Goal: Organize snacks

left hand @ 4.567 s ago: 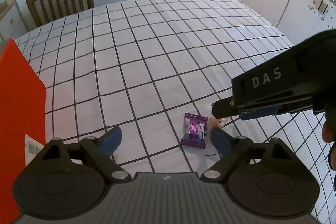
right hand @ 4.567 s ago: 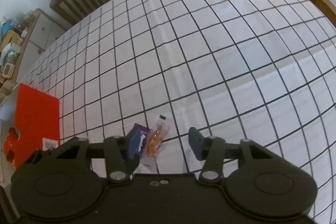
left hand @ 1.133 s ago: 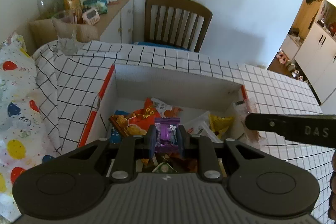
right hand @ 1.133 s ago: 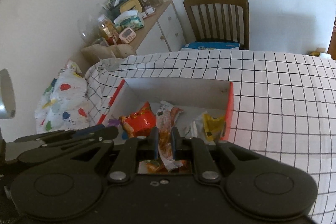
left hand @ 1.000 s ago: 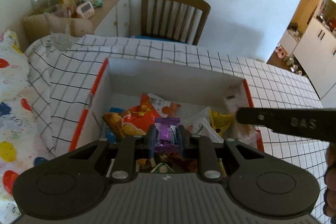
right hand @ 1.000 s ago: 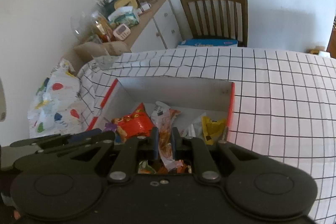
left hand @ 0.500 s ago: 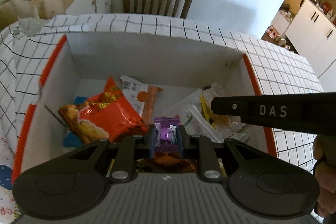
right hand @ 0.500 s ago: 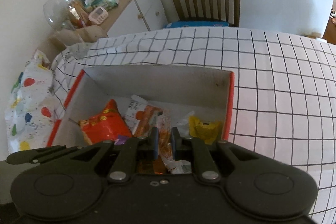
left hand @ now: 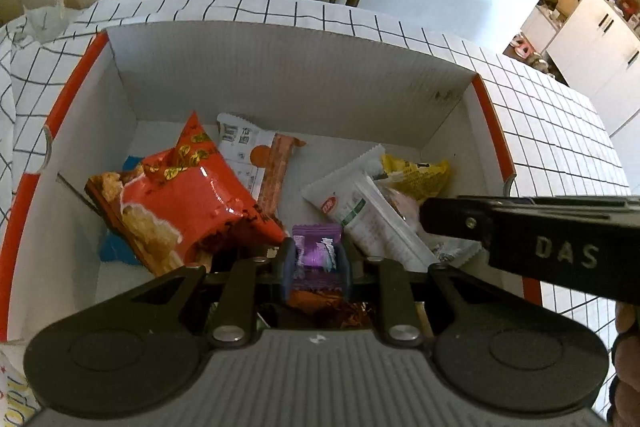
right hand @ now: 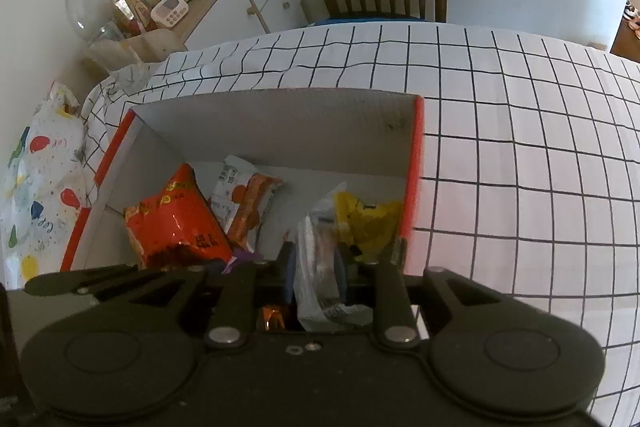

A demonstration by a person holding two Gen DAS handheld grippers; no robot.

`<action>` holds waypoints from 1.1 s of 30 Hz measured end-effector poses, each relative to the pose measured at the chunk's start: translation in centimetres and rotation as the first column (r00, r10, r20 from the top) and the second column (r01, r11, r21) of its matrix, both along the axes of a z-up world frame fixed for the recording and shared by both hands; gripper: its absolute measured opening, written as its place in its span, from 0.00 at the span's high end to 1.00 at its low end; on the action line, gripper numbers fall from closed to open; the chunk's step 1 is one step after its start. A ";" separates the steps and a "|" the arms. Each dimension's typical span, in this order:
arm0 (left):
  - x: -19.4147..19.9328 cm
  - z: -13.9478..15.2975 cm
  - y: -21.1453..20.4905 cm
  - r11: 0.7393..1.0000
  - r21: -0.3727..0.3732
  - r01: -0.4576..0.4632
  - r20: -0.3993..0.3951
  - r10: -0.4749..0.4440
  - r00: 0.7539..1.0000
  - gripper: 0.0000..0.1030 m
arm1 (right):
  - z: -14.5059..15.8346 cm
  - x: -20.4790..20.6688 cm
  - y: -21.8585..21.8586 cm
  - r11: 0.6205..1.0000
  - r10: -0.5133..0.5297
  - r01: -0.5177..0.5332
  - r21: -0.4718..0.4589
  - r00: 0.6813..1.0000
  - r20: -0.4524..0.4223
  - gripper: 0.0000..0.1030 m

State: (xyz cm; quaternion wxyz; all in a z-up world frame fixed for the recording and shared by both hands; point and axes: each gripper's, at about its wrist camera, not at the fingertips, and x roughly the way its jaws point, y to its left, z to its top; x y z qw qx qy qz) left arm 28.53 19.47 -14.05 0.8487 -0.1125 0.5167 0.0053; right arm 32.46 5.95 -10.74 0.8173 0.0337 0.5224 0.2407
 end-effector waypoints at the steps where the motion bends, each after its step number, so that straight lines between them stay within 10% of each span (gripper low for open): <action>1: -0.1 0.0 0.0 1.000 -0.003 -0.002 -0.002 0.002 1.000 0.77 | 0.0 -0.1 -0.1 1.000 0.001 -0.001 -0.002 1.000 0.002 0.80; 7: -1.0 0.7 0.0 1.000 -0.008 -0.011 0.001 0.011 1.000 0.72 | 0.6 -1.0 -1.0 1.000 -0.005 0.005 0.010 1.000 0.008 0.79; 11: -1.9 1.8 -0.2 1.000 0.002 -0.031 0.039 0.031 0.999 0.27 | 1.3 -1.9 -1.7 1.000 -0.001 0.001 0.019 1.000 0.021 0.75; 33: -9.5 8.7 -1.3 0.993 0.105 -0.054 0.216 0.030 0.976 0.26 | 7.7 -9.9 -5.7 0.991 0.076 -0.098 0.089 0.973 0.219 0.39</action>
